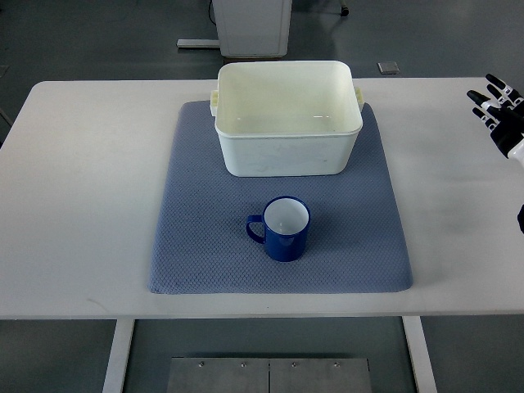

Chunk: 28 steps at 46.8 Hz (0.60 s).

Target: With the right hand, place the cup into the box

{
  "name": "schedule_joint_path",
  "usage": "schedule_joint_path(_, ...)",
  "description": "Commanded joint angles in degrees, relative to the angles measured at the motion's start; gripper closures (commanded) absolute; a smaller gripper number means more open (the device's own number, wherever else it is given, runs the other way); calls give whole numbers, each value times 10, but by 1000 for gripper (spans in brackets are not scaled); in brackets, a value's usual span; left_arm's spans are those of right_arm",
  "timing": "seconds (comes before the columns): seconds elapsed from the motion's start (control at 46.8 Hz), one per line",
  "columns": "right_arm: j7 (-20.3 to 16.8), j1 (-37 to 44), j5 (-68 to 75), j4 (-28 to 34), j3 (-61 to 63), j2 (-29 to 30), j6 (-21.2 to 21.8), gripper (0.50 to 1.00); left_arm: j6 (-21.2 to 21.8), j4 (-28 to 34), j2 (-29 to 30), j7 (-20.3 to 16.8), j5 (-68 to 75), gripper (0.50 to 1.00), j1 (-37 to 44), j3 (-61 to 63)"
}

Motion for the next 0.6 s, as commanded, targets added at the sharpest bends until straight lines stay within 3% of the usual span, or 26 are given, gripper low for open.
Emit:
schedule_joint_path(0.0, 0, 0, 0, 0, 0, 0, 0, 500, 0, 0, 0, 0, 0, 500, 1, 0)
schedule_joint_path(0.577, 0, 0, 0, 0, -1, 0, 0, 500, 0, 0, 0, 0, 0, 500, 1, 1)
